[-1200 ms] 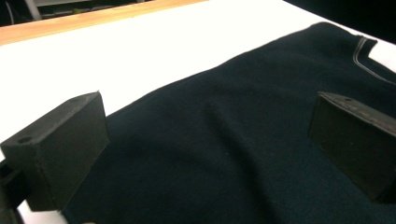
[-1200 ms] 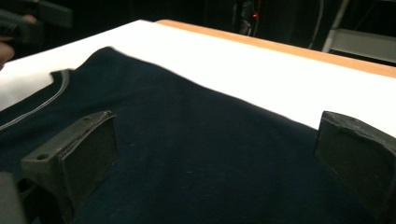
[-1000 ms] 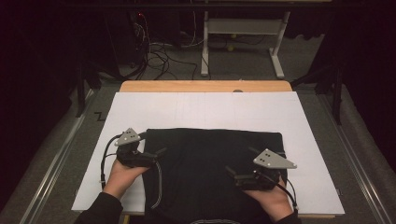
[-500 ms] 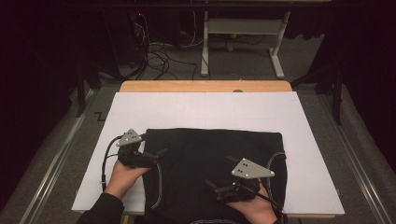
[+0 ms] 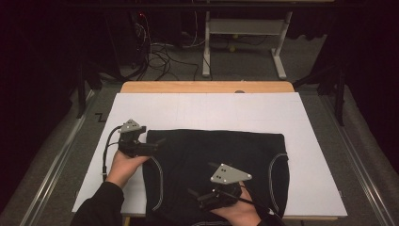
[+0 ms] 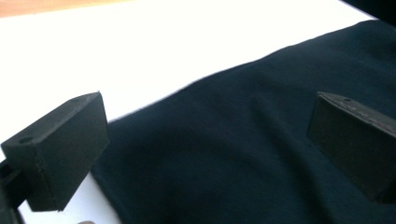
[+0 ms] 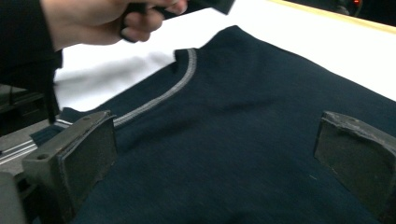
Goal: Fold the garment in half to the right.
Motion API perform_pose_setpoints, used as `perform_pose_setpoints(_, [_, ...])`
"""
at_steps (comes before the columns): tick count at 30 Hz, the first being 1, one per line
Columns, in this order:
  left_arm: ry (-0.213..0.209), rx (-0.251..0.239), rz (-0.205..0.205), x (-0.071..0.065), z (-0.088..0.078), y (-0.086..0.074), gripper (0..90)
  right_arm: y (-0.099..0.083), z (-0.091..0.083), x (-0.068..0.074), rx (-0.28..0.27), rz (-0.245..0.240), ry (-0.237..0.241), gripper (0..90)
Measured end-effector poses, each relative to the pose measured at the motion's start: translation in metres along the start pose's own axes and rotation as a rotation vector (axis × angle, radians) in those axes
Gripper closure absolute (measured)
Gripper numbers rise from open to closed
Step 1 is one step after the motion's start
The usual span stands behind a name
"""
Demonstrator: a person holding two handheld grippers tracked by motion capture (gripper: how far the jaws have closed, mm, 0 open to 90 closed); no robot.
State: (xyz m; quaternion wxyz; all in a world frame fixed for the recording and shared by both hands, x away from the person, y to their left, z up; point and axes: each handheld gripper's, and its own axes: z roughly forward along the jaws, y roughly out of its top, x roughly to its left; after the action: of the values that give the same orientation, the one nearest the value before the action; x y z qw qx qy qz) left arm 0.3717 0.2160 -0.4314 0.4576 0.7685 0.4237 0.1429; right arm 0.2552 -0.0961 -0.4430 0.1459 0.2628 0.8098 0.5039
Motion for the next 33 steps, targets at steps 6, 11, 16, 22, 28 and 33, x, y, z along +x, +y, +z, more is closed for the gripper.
perform_pose_setpoints(6, [-0.002, 0.036, -0.063, 0.022, 0.009, -0.002, 0.0, 0.003, 0.014, 0.012, 0.007, -0.017, 0.046, 0.0])
perform_pose_setpoints(11, [0.038, 0.101, -0.067, 0.038, 0.013, 0.002, 0.0, 0.003, 0.021, 0.019, 0.024, -0.038, 0.051, 0.0])
perform_pose_setpoints(16, [0.037, 0.087, -0.081, 0.046, 0.002, 0.009, 1.0, 0.003, 0.026, 0.019, 0.018, -0.021, 0.060, 0.0])
perform_pose_setpoints(22, [0.041, 0.154, -0.162, 0.057, 0.027, -0.007, 5.3, 0.001, 0.033, 0.024, 0.032, -0.027, 0.075, 0.1])
perform_pose_setpoints(28, [0.042, 0.173, -0.217, 0.056, 0.047, -0.017, 19.9, -0.001, 0.037, 0.030, 0.047, -0.032, 0.086, 0.1])
perform_pose_setpoints(33, [0.053, 0.157, -0.170, 0.048, 0.048, -0.023, 57.2, -0.001, 0.046, 0.044, 0.089, -0.061, 0.121, 0.7])
